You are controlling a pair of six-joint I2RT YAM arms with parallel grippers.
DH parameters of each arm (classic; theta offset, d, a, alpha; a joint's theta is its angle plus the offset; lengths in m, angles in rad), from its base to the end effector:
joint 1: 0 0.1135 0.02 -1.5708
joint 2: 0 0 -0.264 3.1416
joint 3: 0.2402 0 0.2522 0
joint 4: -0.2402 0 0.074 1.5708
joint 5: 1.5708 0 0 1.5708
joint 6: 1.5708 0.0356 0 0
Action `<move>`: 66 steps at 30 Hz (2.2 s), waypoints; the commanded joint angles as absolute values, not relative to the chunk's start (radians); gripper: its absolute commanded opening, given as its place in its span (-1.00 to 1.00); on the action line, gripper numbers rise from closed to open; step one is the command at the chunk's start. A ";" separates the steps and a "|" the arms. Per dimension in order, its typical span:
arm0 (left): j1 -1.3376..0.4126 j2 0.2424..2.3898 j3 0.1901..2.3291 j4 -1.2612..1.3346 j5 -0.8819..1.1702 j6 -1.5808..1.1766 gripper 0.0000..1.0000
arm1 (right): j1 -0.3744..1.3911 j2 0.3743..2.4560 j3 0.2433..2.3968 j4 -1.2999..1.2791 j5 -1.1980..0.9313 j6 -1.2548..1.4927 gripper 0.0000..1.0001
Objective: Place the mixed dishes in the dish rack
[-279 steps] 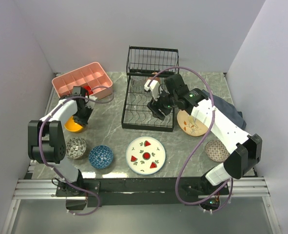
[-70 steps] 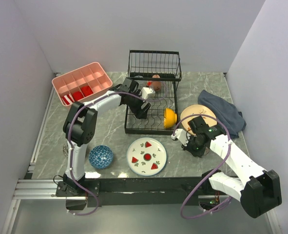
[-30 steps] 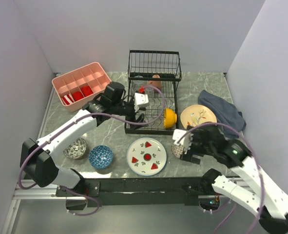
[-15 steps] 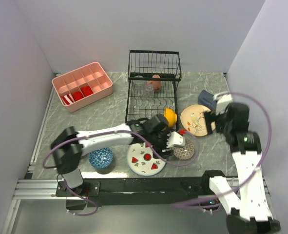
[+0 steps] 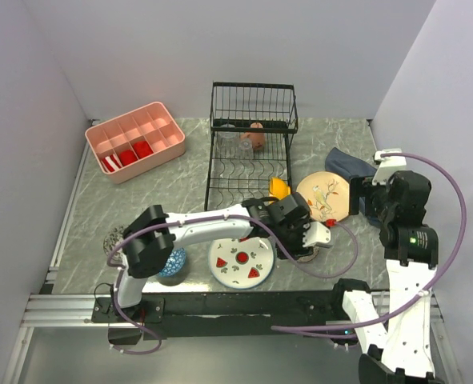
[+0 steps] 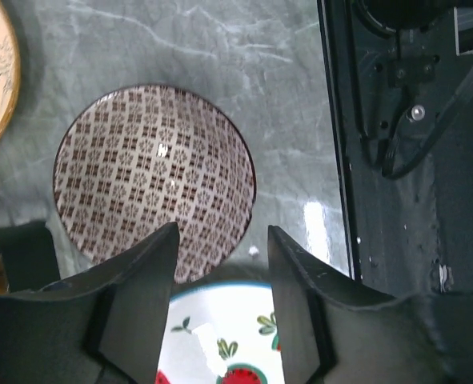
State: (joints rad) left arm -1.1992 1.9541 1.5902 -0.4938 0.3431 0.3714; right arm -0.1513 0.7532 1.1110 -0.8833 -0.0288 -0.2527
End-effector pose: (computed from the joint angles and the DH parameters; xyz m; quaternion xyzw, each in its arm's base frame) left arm 0.1484 -0.4137 0.2459 0.6950 0.6108 -0.2848 0.2505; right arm 0.1293 -0.0187 0.3811 -0.0511 0.8649 -0.0879 0.4915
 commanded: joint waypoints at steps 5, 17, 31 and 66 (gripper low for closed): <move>-1.227 2.051 1.703 -0.558 0.374 0.350 0.02 | -0.166 0.742 1.106 -0.874 -0.052 -0.233 0.96; -1.272 2.151 1.772 -0.574 0.318 0.341 -0.17 | -0.170 0.739 1.124 -0.897 -0.067 -0.235 0.96; -1.233 1.979 1.766 -0.627 0.368 0.327 -0.98 | -0.170 0.776 1.164 -0.917 -0.061 -0.244 0.93; -0.512 1.670 0.842 1.146 0.658 -1.142 -0.98 | -0.172 1.137 1.325 -0.966 0.054 -0.281 0.94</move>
State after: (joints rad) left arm -0.5632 1.6299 0.8619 0.8768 0.7124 -0.9520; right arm -0.1646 1.1313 1.3270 -0.9596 0.0086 -0.2783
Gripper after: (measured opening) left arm 0.040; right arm 0.971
